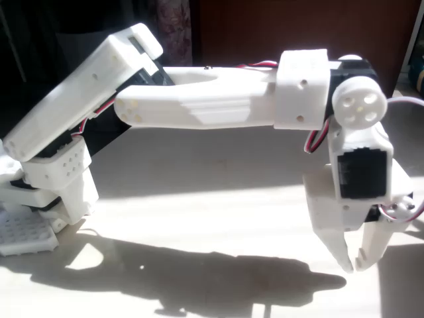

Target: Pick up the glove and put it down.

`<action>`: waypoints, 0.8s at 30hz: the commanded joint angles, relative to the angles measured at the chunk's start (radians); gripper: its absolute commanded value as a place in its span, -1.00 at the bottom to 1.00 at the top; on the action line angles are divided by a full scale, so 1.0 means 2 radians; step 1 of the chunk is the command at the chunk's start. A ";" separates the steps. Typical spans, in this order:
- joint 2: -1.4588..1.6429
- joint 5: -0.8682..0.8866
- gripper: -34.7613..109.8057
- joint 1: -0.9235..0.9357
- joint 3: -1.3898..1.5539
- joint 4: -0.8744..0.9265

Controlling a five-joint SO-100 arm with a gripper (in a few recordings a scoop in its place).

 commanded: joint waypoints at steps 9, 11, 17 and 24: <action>0.011 0.006 -0.51 0.007 -0.012 0.001; 0.011 0.006 -0.51 0.007 -0.012 0.002; 0.034 0.006 -0.51 0.007 -0.006 -0.005; 0.173 0.006 -0.51 0.007 0.049 -0.014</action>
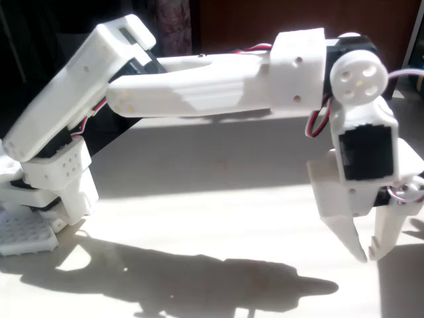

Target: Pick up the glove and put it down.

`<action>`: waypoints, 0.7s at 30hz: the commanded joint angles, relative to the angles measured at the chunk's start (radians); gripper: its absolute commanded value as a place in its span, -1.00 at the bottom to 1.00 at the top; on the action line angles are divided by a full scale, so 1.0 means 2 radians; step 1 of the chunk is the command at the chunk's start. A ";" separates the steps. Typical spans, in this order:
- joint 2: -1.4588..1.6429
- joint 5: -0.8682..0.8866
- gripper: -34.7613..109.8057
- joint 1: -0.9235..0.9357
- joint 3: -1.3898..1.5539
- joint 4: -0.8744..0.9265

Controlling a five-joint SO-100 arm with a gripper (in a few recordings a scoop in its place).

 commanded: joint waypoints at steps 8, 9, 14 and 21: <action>0.295 0.005 -0.51 0.004 0.239 -0.143; 0.322 0.005 -0.51 0.004 0.271 -0.165; 0.458 0.005 -0.51 0.004 0.436 -0.256; 0.639 0.005 -0.51 0.004 0.655 -0.295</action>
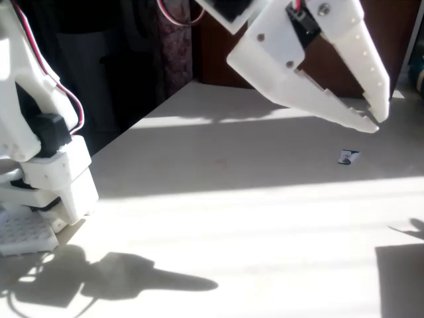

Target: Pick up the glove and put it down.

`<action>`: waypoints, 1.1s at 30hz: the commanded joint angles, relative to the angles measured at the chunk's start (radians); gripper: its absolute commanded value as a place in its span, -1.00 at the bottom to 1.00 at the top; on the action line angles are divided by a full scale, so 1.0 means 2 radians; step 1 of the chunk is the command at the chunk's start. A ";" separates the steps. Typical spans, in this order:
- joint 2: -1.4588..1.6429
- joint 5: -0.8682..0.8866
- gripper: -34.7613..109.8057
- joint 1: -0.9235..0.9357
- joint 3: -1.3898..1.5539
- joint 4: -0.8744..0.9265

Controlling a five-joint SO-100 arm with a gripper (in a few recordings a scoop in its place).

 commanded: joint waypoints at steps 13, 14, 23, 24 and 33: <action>0.383 0.004 -0.51 0.002 0.370 -0.004; 0.403 0.004 -0.51 0.002 0.388 -0.004; 0.541 0.004 -0.52 0.002 0.524 -0.003; 0.551 0.004 -0.52 0.002 0.532 -0.003; 0.608 0.005 -0.52 0.002 0.593 -0.003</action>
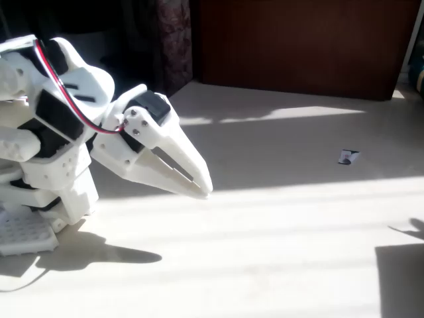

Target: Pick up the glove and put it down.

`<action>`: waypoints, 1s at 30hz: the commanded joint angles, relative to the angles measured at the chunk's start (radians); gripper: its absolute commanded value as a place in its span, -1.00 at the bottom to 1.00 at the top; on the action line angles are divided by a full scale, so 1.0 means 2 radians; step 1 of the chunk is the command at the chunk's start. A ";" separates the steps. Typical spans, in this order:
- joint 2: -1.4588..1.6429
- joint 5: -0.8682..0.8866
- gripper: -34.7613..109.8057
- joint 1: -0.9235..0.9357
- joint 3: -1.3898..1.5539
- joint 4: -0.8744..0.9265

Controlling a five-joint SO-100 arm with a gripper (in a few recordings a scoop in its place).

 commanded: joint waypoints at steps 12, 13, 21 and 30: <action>0.054 0.005 -0.52 0.002 0.074 0.012; 0.056 0.005 -0.52 0.002 0.074 0.023; 0.079 0.005 -0.52 0.002 0.067 0.124; 0.079 0.005 -0.52 0.002 0.067 0.130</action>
